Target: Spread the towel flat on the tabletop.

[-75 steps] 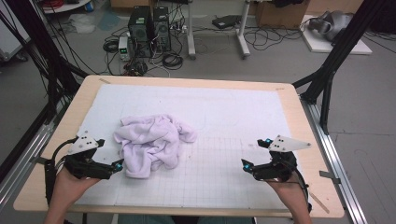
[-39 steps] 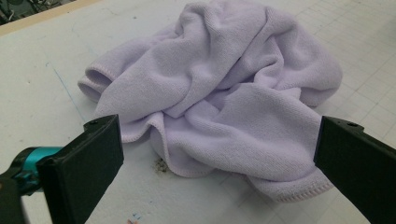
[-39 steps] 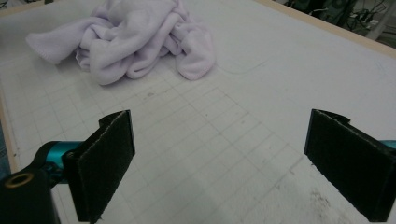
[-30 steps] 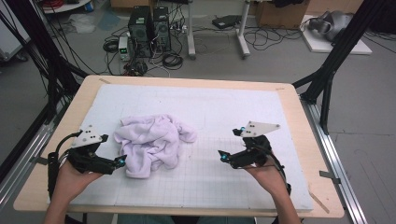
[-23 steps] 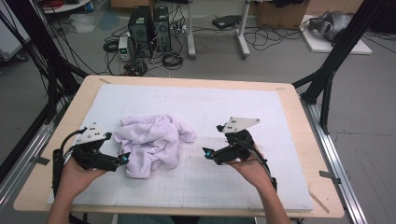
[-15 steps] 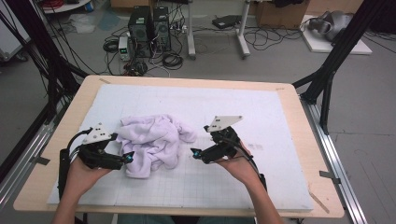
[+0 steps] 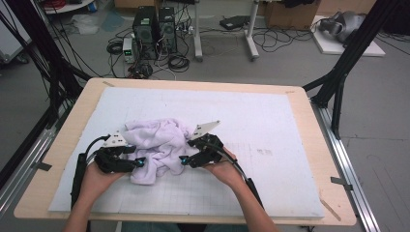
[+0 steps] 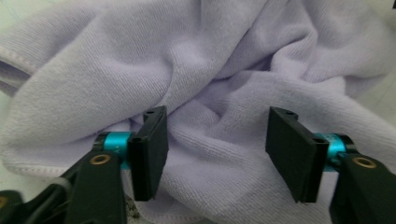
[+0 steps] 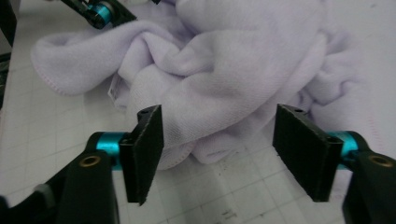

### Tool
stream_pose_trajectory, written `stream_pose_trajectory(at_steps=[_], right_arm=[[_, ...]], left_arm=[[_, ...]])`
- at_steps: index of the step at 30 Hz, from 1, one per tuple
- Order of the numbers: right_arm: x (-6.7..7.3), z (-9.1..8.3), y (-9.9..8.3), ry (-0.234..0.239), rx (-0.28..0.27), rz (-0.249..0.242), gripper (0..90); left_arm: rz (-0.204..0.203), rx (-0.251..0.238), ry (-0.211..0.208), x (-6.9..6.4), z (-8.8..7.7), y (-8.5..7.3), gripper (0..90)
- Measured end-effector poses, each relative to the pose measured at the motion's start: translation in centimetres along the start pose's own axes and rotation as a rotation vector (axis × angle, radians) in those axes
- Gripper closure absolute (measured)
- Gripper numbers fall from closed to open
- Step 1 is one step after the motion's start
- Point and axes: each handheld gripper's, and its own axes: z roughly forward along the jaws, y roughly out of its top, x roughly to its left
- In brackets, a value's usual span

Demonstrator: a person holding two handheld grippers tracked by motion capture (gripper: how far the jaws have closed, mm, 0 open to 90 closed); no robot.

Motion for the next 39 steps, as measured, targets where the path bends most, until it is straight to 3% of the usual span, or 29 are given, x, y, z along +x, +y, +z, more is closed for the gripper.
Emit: stream_pose_trajectory(at_steps=[2, 4, 5, 6, 9, 12, 17, 20, 27, 29, 30, 31, 32, 34, 38, 39], right_arm=[[-0.1, 1.4, -0.3, 0.018, 0.038, -0.002, 45.4], [-0.2, 1.8, -0.4, 0.028, 0.043, 0.000, 49.3], [-0.3, 2.5, -0.6, 0.052, 0.056, 0.011, 60.0], [-0.3, 2.5, -0.6, 0.052, 0.056, 0.011, 60.0], [-0.7, 2.8, -1.0, 0.093, 0.040, -0.001, 82.0], [-0.8, 2.2, -0.9, 0.099, 0.027, -0.001, 84.8], [-0.8, -0.5, -0.7, 0.076, -0.004, -0.037, 86.0], [-0.9, -3.2, -0.8, 0.050, -0.022, -0.060, 86.2], [-0.7, -7.5, -1.3, 0.028, -0.049, -0.069, 86.5], [-0.3, -9.9, -1.6, 0.019, -0.071, -0.081, 86.5], [-0.3, -9.9, -1.6, 0.019, -0.071, -0.081, 86.5], [-0.2, -11.5, -1.8, 0.011, -0.079, -0.083, 86.5], [-0.2, -11.5, -1.8, 0.011, -0.079, -0.083, 86.5], [0.1, -13.8, -2.1, -0.009, -0.083, -0.095, 86.5], [0.4, -15.3, -2.9, -0.006, -0.073, -0.094, 86.5], [0.6, -15.5, -3.9, 0.009, -0.039, -0.094, 86.5]], left_arm=[[0.008, 0.033, -0.012, 0.0, 0.6, -0.1, 52.6], [0.016, 0.065, -0.034, 0.0, 1.2, -0.2, 55.8], [0.027, 0.080, -0.043, -0.1, 1.5, -0.2, 65.4], [0.030, 0.082, -0.046, -0.2, 1.6, -0.2, 65.4], [0.028, 0.073, -0.048, -0.2, 1.6, -0.2, 78.9], [0.031, 0.056, -0.045, -0.5, 1.1, -0.2, 81.8], [0.039, 0.000, -0.059, -1.3, 0.0, 0.2, 82.9], [0.044, -0.038, -0.071, -2.1, -0.9, 0.7, 83.3], [0.093, -0.110, -0.100, -4.8, -2.9, 2.1, 83.3], [0.110, -0.127, -0.112, -5.8, -3.3, 2.5, 83.4], [0.122, -0.135, -0.120, -6.3, -3.5, 2.7, 83.4], [0.131, -0.139, -0.126, -6.8, -3.6, 2.9, 83.4], [0.142, -0.142, -0.132, -7.3, -3.6, 3.1, 83.4], [0.160, -0.147, -0.150, -8.2, -3.7, 3.4, 83.5], [0.189, -0.139, -0.182, -9.7, -3.5, 3.5, 83.5], [0.199, -0.130, -0.183, -10.0, -3.4, 3.4, 83.3]])
